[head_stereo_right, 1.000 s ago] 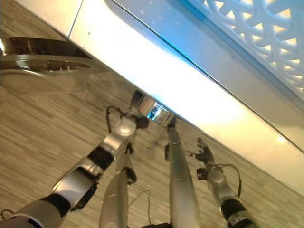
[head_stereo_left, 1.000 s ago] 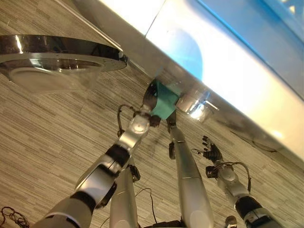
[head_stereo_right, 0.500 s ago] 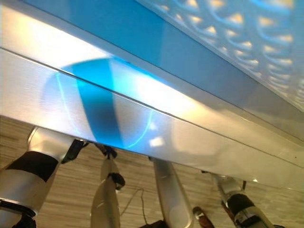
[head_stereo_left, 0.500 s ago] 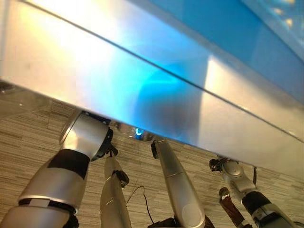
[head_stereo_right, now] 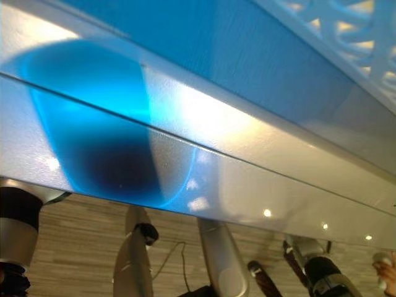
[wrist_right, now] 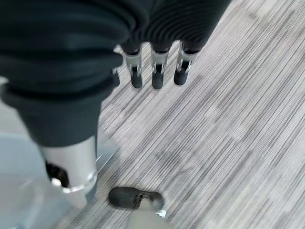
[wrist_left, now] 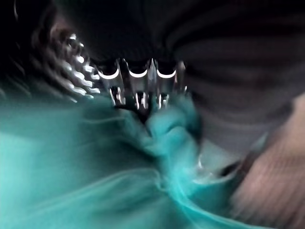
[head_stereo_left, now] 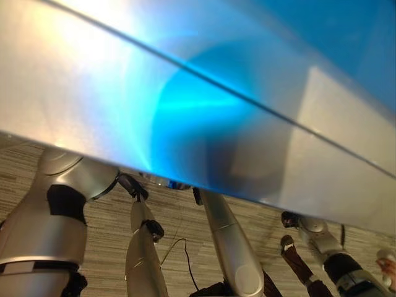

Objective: Grab the laundry basket,head to the washer,open it,put in the laundry and shut it.

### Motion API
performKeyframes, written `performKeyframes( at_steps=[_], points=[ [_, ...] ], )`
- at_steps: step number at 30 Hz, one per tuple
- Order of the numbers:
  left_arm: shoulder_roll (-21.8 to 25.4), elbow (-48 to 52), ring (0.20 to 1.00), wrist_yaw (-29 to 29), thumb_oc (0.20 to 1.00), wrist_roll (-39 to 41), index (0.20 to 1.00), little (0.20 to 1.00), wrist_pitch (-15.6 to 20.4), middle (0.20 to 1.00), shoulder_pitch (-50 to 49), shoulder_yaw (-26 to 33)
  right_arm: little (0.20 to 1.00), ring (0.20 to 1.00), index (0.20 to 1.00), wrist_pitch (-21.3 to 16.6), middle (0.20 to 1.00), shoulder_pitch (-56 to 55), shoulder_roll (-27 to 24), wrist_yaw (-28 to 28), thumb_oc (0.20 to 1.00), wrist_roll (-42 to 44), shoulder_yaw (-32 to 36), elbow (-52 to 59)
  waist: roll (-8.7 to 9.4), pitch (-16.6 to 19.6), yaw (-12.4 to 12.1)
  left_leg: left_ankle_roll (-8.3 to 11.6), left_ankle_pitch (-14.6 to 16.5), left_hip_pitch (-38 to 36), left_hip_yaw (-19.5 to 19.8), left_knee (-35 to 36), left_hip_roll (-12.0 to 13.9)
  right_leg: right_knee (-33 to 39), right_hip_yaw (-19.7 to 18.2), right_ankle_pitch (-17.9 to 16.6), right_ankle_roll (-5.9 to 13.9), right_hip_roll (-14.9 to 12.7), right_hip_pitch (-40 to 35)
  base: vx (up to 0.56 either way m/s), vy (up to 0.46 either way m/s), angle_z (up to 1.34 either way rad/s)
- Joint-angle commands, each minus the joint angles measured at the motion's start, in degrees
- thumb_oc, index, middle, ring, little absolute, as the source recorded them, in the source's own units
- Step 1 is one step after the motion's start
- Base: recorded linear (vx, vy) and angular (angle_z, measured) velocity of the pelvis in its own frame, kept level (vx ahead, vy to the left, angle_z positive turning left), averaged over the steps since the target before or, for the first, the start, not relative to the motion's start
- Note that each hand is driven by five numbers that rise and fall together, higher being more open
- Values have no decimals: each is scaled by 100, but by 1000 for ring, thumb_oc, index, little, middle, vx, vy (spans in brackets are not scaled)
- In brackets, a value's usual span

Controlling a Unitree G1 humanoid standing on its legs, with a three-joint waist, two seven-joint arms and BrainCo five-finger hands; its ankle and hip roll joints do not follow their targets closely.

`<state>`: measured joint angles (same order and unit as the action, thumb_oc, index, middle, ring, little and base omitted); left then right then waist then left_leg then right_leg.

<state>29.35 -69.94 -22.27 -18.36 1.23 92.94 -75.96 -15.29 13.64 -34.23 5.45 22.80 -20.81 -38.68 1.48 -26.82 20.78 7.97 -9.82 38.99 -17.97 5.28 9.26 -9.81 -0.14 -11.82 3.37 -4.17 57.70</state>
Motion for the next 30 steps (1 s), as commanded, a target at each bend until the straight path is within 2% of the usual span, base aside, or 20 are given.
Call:
performKeyframes(
  at_steps=[1,2,4,8,10,11,12,13,14,16,20,21,22,24,25,26,27,28,30],
  points=[
    [-215,-122,1000,-72,1000,-1928,1000,1000,-401,1000,1323,916,1000,1000,1000,-297,1000,-356,-287,-31,1000,165,27,35,-425,330,121,261,576,-840,123,-99,475,-179,-99,1055,616,310,-340,-16,44,4],
    [-240,-53,1000,129,1000,-2344,1000,1000,-448,1000,1162,866,1000,1000,1000,-293,1000,-422,-320,-94,1000,275,111,49,-459,342,78,252,587,-873,148,-89,461,-145,-78,1069,623,294,-421,-21,36,3],
    [-265,53,1000,332,1000,-2596,1000,1000,-487,1000,1031,840,1000,1000,1000,-238,1000,-518,-374,-139,1000,283,178,111,-489,337,33,247,576,-909,179,-69,435,-126,-51,1084,626,277,-500,-16,22,0],
    [-408,390,1000,596,1000,-2704,1000,1000,-516,1000,807,1009,1000,1000,1000,-84,1000,-665,-340,-183,1000,206,214,90,-536,311,-61,231,556,-941,235,-53,381,-72,-7,1091,626,198,-652,-19,14,4],
    [-493,688,1000,598,1000,-2713,1000,1000,-538,1000,773,1114,1000,1000,1000,-32,1000,-688,-286,-184,1000,155,162,52,-555,302,-124,216,549,-925,283,-42,356,-60,20,1095,624,157,-684,-66,-14,17],
    [-578,1047,1000,655,1000,-2705,1000,1000,-542,1000,660,1269,1000,1000,1000,39,1000,-680,-192,-188,1000,135,83,3,-546,267,-180,189,420,-838,287,-35,320,-22,35,960,571,113,-666,-37,7,20],
    [-575,1058,1000,662,1000,-2705,1000,1000,-543,1000,652,1268,1000,1000,1000,40,1000,-682,-187,-187,1000,136,79,-4,-583,289,-194,207,544,-897,326,-28,326,-34,33,1096,619,115,-723,-94,-32,15],
    [-602,1243,1000,683,1000,-2643,1000,1000,-556,1000,578,1408,1000,1000,1000,69,1000,-667,-156,-176,1000,123,51,-10,-560,260,-216,186,418,-830,303,-30,310,-19,47,965,569,95,-674,-24,4,19],
    [-609,1785,1000,812,1000,-2494,1000,1000,-548,1000,312,1701,1000,1000,1000,171,1000,-658,-67,-154,1000,100,4,32,-596,244,-306,180,420,-805,335,-28,280,-2,70,971,566,53,-708,-96,-32,19],
    [-581,2246,1000,896,1000,-2340,1000,1000,-522,1000,3,1995,1000,1000,1000,239,1000,-660,20,-168,1000,74,9,82,-615,222,-384,178,414,-796,358,-28,250,10,96,977,556,24,-733,-26,1,10],
    [-522,2704,1000,900,1000,-2050,1000,1000,-516,1000,-504,2396,1000,1000,1000,274,1000,-684,107,-160,1000,49,15,147,-633,214,-477,173,404,-785,392,-28,214,24,132,978,549,-10,-761,-6,-2,2],
    [-439,3559,1000,644,1000,-1258,1000,1000,-285,1000,-1486,3271,1000,1000,1000,280,1000,-701,291,-104,1000,-3,101,229,-654,182,-632,163,390,-761,448,-28,157,25,162,979,537,-50,-781,-15,-3,8],
    [-424,3587,1000,656,1000,-1261,1000,1000,-291,1000,-1512,3288,1000,1000,1000,280,1000,-708,284,-103,1000,-4,90,232,-660,192,-620,163,391,-759,451,-28,158,26,165,980,537,-51,-782,-24,2,5],
    [-586,4498,1000,480,1000,-353,1000,1000,81,1000,-2666,4034,1000,1000,1000,303,1000,-678,495,-58,1000,-163,102,168,-682,158,-759,162,369,-742,488,-43,110,41,191,974,520,-81,-818,0,0,0],
    [-575,4524,1000,492,1000,-354,1000,1000,73,1000,-2692,4048,1000,1000,1000,301,1000,-683,492,-57,1000,-164,90,168,-685,168,-749,162,370,-741,490,-43,111,43,194,974,520,-81,-820,-14,7,9],
    [-651,5077,1000,412,1000,175,1000,1000,324,1000,-3435,4389,1000,1000,1000,314,1000,-626,643,-17,1000,-225,81,93,-698,147,-835,157,359,-730,525,-59,81,60,214,957,510,-93,-844,-8,8,8],
    [-642,5095,1000,419,1000,175,1000,1000,318,1000,-3454,4398,1000,1000,1000,312,1000,-629,642,-16,1000,-226,72,93,-698,154,-828,157,359,-729,526,-59,82,62,216,957,510,-93,-845,-17,14,14],
    [-597,5632,1000,492,1000,527,1000,1000,521,1000,-4253,4603,1000,1000,1000,326,1000,-611,790,10,1000,-332,63,-30,-709,142,-918,154,348,-728,562,-70,55,91,244,937,508,-108,-904,-11,9,14],
    [-455,6164,1000,629,1000,806,1000,1000,647,1000,-5071,4811,1000,1000,1000,365,1000,-603,940,23,1000,-413,76,-135,-728,147,-1004,144,346,-727,605,-71,31,131,269,922,513,-130,-967,-11,18,13]
  ],
)
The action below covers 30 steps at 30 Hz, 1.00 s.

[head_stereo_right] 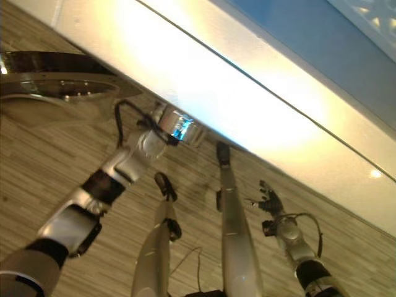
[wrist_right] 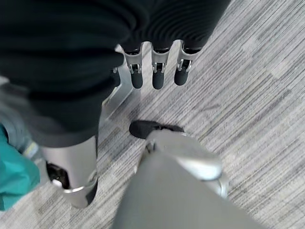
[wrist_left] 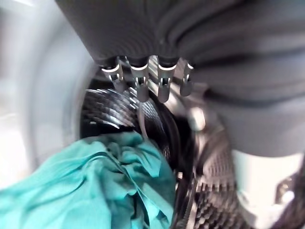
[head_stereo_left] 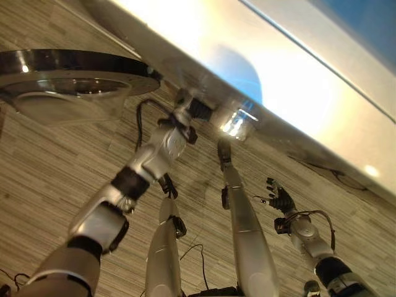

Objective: Grab the laundry basket,head to the washer,open it,put in the laundry and shut it.

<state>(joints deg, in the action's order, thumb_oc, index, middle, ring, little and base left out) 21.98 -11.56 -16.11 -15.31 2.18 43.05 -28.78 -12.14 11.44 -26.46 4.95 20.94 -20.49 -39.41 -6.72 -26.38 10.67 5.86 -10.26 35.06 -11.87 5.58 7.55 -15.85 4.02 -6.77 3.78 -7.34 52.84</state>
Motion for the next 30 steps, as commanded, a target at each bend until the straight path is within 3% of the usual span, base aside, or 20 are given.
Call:
performKeyframes(
  at_steps=[1,2,3,5,10,13,20,21,30],
  points=[
    [295,355,1000,25,1000,502,1000,1000,540,1000,-112,107,1000,1000,1000,48,1000,-386,166,73,1000,-228,30,-65,95,112,18,355,389,-333,-1,-102,202,740,-145,415,473,185,-483,-8,26,10],
    [415,829,1000,207,1000,722,1000,1000,680,1000,-929,281,1000,1000,1000,69,1000,-315,297,85,1000,-234,92,-222,79,118,-97,339,386,-329,31,-106,190,761,-119,399,478,166,-535,-4,16,8],
    [428,857,1000,218,1000,724,1000,1000,668,1000,-957,297,1000,1000,1000,66,1000,-317,301,86,1000,-234,78,-225,84,126,-87,339,386,-329,32,-106,190,764,-118,399,478,166,-537,-3,21,12],
    [638,1310,1000,351,1000,1153,1000,1000,845,1000,-2053,564,1000,1000,1000,71,1000,-38,413,158,1000,-141,157,-591,43,166,-271,309,384,-335,106,-123,172,743,-66,403,470,138,-602,5,10,16],
    [1033,1516,1000,654,1000,1272,1000,1000,840,1000,-3030,597,1000,1000,1000,150,1000,670,410,351,1000,-131,261,-1395,-50,212,-525,259,428,-326,232,-206,111,684,23,438,466,53,-728,-9,32,15],
    [1437,1684,1000,800,1000,1421,1000,1000,866,1000,-3640,718,1000,1000,1000,238,1000,1854,164,618,1000,4,451,-2185,-264,185,-841,203,485,-113,366,-411,8,451,93,508,450,-93,-601,-43,56,20],
    [1478,1918,1000,739,1000,1430,1000,1000,937,1000,-3917,788,1000,1000,1000,262,1000,3647,-510,859,1000,633,938,-3314,-635,113,-1277,133,571,394,517,-698,-159,121,135,637,490,-317,-231,-26,75,24],
    [1379,1949,1000,757,1000,1436,1000,1000,945,1000,-3788,652,1000,1000,1000,292,1000,4091,-707,862,1000,837,962,-3540,-758,80,-1423,114,603,605,555,-836,-231,40,133,666,512,-405,-111,-10,64,19],
    [1106,1767,1000,778,1000,1355,1000,1000,900,1000,-3370,207,1000,1000,1000,139,1000,4793,-567,833,1000,2011,1467,-3711,-1035,60,-1695,42,712,872,676,-1047,-462,-119,179,741,576,-606,-56,12,84,12]
  ],
)
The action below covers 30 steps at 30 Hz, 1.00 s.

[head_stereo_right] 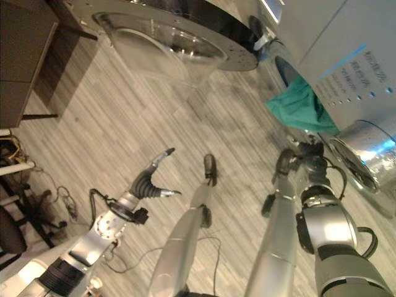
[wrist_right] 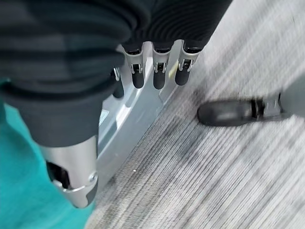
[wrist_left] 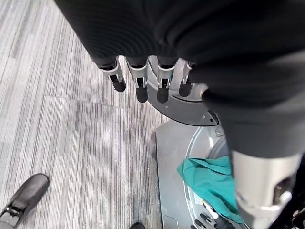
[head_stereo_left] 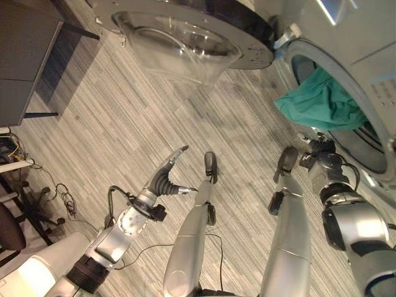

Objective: Grab the laundry basket,head to the washer,open it,put in the laundry and shut it.

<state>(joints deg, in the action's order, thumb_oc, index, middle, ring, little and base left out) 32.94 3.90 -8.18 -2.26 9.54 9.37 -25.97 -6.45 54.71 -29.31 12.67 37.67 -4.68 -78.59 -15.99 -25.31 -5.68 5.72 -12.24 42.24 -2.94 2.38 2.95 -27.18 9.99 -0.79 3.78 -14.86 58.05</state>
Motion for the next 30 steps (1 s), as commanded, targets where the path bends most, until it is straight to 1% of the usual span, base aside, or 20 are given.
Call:
performKeyframes(
  at_steps=[1,4,7,11,12,14,18,19,20,21,22,23,24,25,26,27,28,30],
  points=[
    [8,214,1000,-21,1000,25,1000,1000,155,1000,16,-96,1000,1000,1000,-450,1000,516,-270,73,1000,401,-98,212,-124,-33,-85,51,918,158,-212,-735,-20,1005,-419,146,582,136,-579,14,58,7],
    [-10,185,1000,-52,1000,-75,1000,1000,143,1000,58,-191,1000,1000,1000,-539,1000,668,-159,96,1000,595,-74,272,-134,3,-164,37,955,183,-184,-762,-75,1013,-400,152,596,97,-620,14,58,6],
    [-45,164,1000,-69,1000,-44,1000,1000,160,1000,148,-283,1000,1000,1000,-640,1000,905,-193,143,1000,855,-9,339,-161,38,-244,19,982,219,-131,-797,-126,1019,-367,165,609,56,-665,-1,46,5],
    [-44,251,1000,-74,1000,-45,1000,1000,178,1000,269,-338,1000,1000,1000,-832,1000,1202,-392,123,1000,1503,323,370,-244,87,-372,7,1000,299,-58,-831,-196,962,-333,214,645,-4,-634,-2,43,6],
    [-46,252,1000,-74,1000,-44,1000,1000,175,1000,282,-348,1000,1000,1000,-834,1000,1213,-411,103,1000,1518,323,349,-249,98,-383,6,1002,317,-52,-837,-197,953,-329,218,645,-7,-618,-5,15,8],
    [-63,260,1000,-70,1000,-102,1000,1000,192,1000,339,-436,1000,1000,1000,-875,1000,1539,-557,-11,1000,1933,333,273,-290,158,-497,1,1010,433,0,-892,-214,859,-285,276,667,-47,-532,-7,6,11],
    [-47,260,1000,-91,1000,-150,1000,1000,203,1000,377,-472,1000,1000,1000,-934,1000,1849,-730,8,1000,2109,208,276,-289,191,-573,6,1010,514,49,-936,-210,806,-256,307,669,-68,-480,-4,-19,12],
    [-35,270,1000,-133,1000,-181,1000,1000,203,1000,361,-464,893,893,893,-1024,893,1938,-889,82,893,2174,186,382,-285,192,-584,18,998,533,58,-945,-214,802,-253,311,670,-70,-475,-3,-13,7],
    [-16,280,1000,-158,1000,-202,1000,1000,206,1000,343,-445,849,849,849,-1075,849,1968,-997,132,849,2170,181,438,-279,198,-584,27,990,532,61,-940,-214,806,-260,315,672,-71,-473,-4,-13,9],
    [13,281,1000,-187,1000,-235,1000,1000,201,1000,334,-437,605,605,605,-1120,605,2006,-1125,201,605,2119,136,498,-271,202,-574,35,976,531,65,-926,-212,802,-260,312,677,-70,-465,-6,-10,15],
    [23,290,1000,-210,1000,-271,1000,1000,194,1000,327,-421,523,523,523,-1121,523,2036,-1217,261,523,2043,84,539,-267,195,-560,40,963,533,72,-912,-214,802,-266,309,675,-65,-462,-5,-3,14],
    [22,290,1000,-211,1000,-271,1000,1000,194,1000,328,-420,504,504,504,-1121,504,2038,-1217,264,504,2041,82,540,-268,194,-559,40,962,533,72,-911,-214,801,-266,309,675,-66,-462,-11,-4,12],
    [65,281,1000,-242,1000,-345,1000,1000,177,1000,321,-377,473,473,473,-1142,473,2110,-1382,321,473,1937,-21,635,-229,191,-534,49,955,532,67,-892,-212,832,-260,294,667,-58,-474,-9,-7,6],
    [57,280,1000,-259,1000,-363,1000,1000,163,1000,318,-337,413,413,413,-1156,413,2106,-1438,340,413,1917,-67,752,-200,180,-513,52,952,515,50,-872,-206,879,-258,275,662,-51,-501,-10,-14,4],
    [61,281,1000,-270,1000,-377,1000,1000,156,1000,317,-311,379,379,379,-1169,379,2081,-1481,324,379,1902,-116,877,-162,175,-487,52,955,508,45,-865,-205,901,-258,264,656,-36,-516,0,0,0],
    [60,263,1000,-278,1000,-396,1000,1000,149,1000,312,-303,319,319,319,-1207,319,2033,-1500,331,319,1846,-180,1060,-113,165,-444,54,958,488,29,-855,-196,939,-254,247,650,-20,-541,0,0,0],
    [56,258,1000,-280,1000,-399,1000,1000,152,1000,307,-302,213,213,213,-1206,213,2012,-1489,355,213,1831,-173,1091,-111,158,-442,54,956,474,23,-850,-194,951,-258,240,649,-16,-556,0,0,0],
    [35,176,1000,-274,1000,-414,1000,1000,132,1000,301,-323,200,200,200,-1322,200,1971,-1546,427,200,1645,-289,1464,0,158,-343,51,970,425,-1,-831,-181,1038,-263,203,638,14,-617,0,0,0]
  ],
)
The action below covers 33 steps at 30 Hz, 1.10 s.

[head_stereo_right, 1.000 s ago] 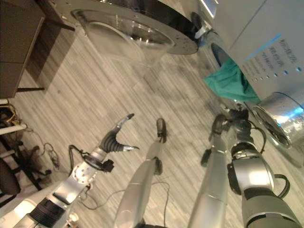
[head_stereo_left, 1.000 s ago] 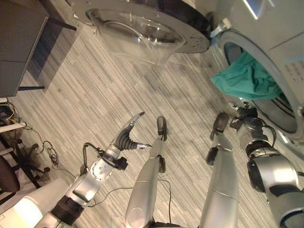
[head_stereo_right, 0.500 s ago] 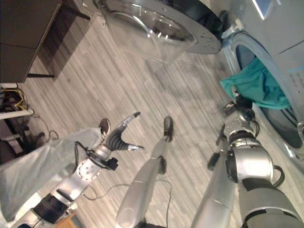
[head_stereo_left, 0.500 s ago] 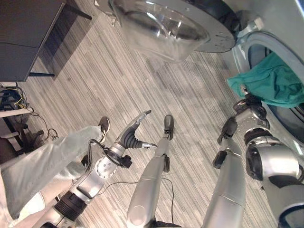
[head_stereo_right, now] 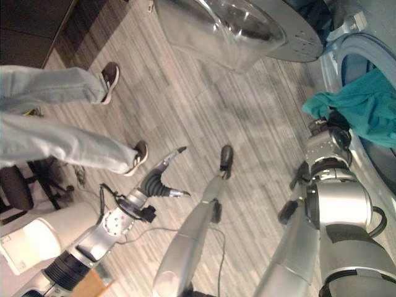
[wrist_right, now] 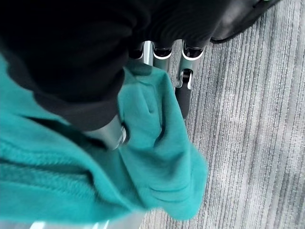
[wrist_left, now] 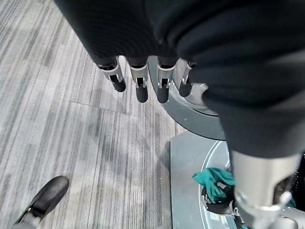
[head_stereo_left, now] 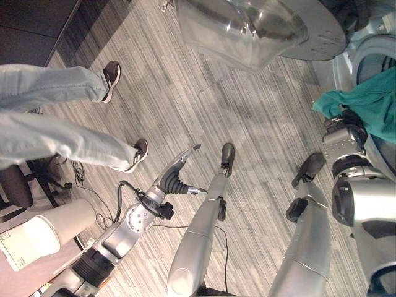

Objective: Grab the laundry basket,head to the washer,open it,put in the laundry and shut it.

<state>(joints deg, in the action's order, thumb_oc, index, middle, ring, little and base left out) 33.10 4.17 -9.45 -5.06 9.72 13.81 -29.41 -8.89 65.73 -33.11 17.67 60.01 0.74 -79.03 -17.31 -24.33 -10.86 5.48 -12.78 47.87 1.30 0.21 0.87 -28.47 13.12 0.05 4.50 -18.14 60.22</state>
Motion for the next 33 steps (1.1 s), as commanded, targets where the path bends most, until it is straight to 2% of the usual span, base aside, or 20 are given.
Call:
performKeyframes(
  at_steps=[1,4,8,14,16,18,19,20,21,22,23,24,26,27,28,29,30,31,32,33],
  points=[
    [13,136,1000,-150,1000,-136,1000,1000,120,1000,-140,19,200,200,200,-1074,200,844,-1153,-33,200,-617,-820,1550,132,45,177,74,1023,-160,-430,-606,29,1185,-579,111,567,346,-857,0,0,0],
    [43,25,1000,-131,1000,-222,1000,1000,88,1000,-123,97,200,200,200,-1550,200,469,-1291,484,200,-1043,-542,2944,343,100,477,65,1077,-445,-467,-526,38,1513,-560,10,559,397,-1223,11,-10,-5],
    [216,15,1000,-32,1000,-230,1000,1000,83,1000,-354,261,200,200,200,-1811,200,-25,-1389,813,200,-1322,-82,3932,511,212,674,54,1121,-689,-507,-540,68,1688,-550,-71,540,434,-1542,14,-19,-10],
    [438,62,1000,70,1000,-213,1000,1000,12,1000,-611,374,200,200,200,-2463,200,-124,-1399,1317,200,-1142,728,4827,631,329,861,42,1264,-981,-551,-646,119,1741,-640,-20,532,494,-1831,39,-30,-11],
    [485,84,1000,120,1000,-169,1000,1000,27,1000,-708,377,200,200,200,-2493,200,-79,-1571,1557,200,-1416,839,4914,610,370,882,54,1303,-1056,-568,-652,132,1698,-666,51,539,491,-1866,35,-40,-8],
    [525,93,1000,177,1000,-126,1000,1000,70,1000,-807,368,200,200,200,-2178,200,-116,-1764,1933,200,-2146,728,4929,578,377,877,61,1303,-1109,-581,-659,125,1647,-700,78,539,488,-1863,13,-23,-4],
    [521,99,1000,178,1000,-125,1000,1000,72,1000,-810,370,200,200,200,-2158,200,-111,-1756,1979,200,-2192,720,4952,576,372,879,55,1267,-1092,-587,-658,123,1651,-705,40,531,487,-1846,0,0,0],
    [589,98,1000,160,1000,-106,1000,1000,115,1000,-907,411,473,473,473,-1544,473,-145,-1951,2249,473,-2979,383,4638,544,351,841,61,1277,-1119,-617,-652,123,1614,-725,71,541,481,-1814,-33,-11,-2],
    [576,102,1000,157,1000,-107,1000,1000,118,1000,-911,418,693,693,693,-1520,693,-106,-1950,2280,693,-3009,349,4636,537,347,846,56,1241,-1098,-627,-650,121,1620,-734,31,534,482,-1789,0,0,0],
    [603,120,1000,149,1000,-107,1000,1000,132,1000,-941,431,1000,1000,1000,-1189,1000,-8,-2028,2308,1000,-3241,102,4353,527,336,825,49,1219,-1088,-650,-634,121,1608,-748,18,538,482,-1742,-39,-16,-6],
    [642,113,1000,138,1000,-88,1000,1000,148,1000,-947,423,1000,1000,1000,-912,1000,145,-2101,2175,1000,-3299,-210,3858,523,328,800,46,1192,-1079,-678,-610,131,1601,-755,5,536,477,-1694,-40,-27,-9],
    [660,94,1000,140,1000,-51,1000,1000,117,1000,-951,437,1000,1000,1000,-529,1000,599,-2115,1807,1000,-3104,-787,2813,486,295,746,41,1140,-1035,-739,-575,168,1560,-784,-22,534,467,-1547,-13,-22,-10],
    [573,45,1000,163,1000,-77,1000,1000,33,1000,-923,459,1000,1000,1000,-622,1000,654,-1735,1541,1000,-2434,-724,2528,410,271,749,38,1158,-1038,-774,-561,185,1525,-796,5,531,486,-1505,-6,7,-7],
    [578,42,1000,162,1000,-80,1000,1000,32,1000,-926,466,1000,1000,1000,-635,1000,647,-1732,1522,1000,-2410,-719,2524,421,269,754,34,1125,-1017,-779,-562,185,1534,-801,-35,521,487,-1486,-1,8,-13],
    [402,-65,1000,198,1000,-97,1000,1000,-67,1000,-877,481,1000,1000,1000,-1018,1000,244,-1105,1061,1000,-1517,-288,2846,373,258,763,31,1157,-1045,-785,-547,196,1532,-805,1,509,516,-1514,-3,-17,-17],
    [333,-127,1000,225,1000,-88,1000,1000,-84,1000,-870,500,1000,1000,1000,-1219,1000,-31,-835,704,1000,-1103,-116,3080,373,267,756,28,1159,-1052,-778,-545,206,1537,-797,8,500,524,-1538,-4,-16,-18],
    [346,-134,1000,226,1000,-90,1000,1000,-81,1000,-882,499,1000,1000,1000,-1235,1000,-88,-825,663,1000,-1069,-86,3102,388,275,759,25,1125,-1036,-776,-548,205,1549,-794,-31,490,525,-1530,-25,-32,-15],
    [293,-155,1000,270,1000,-105,1000,1000,-65,1000,-895,528,1000,1000,1000,-1440,1000,-389,-528,304,1000,-689,71,3367,389,290,755,26,1126,-1047,-762,-550,210,1563,-775,-24,482,533,-1572,-4,-36,-13],
    [210,-201,1000,315,1000,-212,1000,1000,-66,1000,-898,547,1000,1000,1000,-1817,1000,-927,153,-277,1000,49,415,3977,375,318,764,26,1169,-1102,-732,-550,207,1566,-753,24,478,552,-1667,13,-34,-7],
    [213,-222,1000,337,1000,-286,1000,1000,-75,1000,-925,550,1000,1000,1000,-1956,1000,-1264,521,-601,1000,419,592,4277,389,341,772,26,1177,-1133,-717,-540,199,1593,-730,26,481,555,-1733,0,0,0]
  ],
)
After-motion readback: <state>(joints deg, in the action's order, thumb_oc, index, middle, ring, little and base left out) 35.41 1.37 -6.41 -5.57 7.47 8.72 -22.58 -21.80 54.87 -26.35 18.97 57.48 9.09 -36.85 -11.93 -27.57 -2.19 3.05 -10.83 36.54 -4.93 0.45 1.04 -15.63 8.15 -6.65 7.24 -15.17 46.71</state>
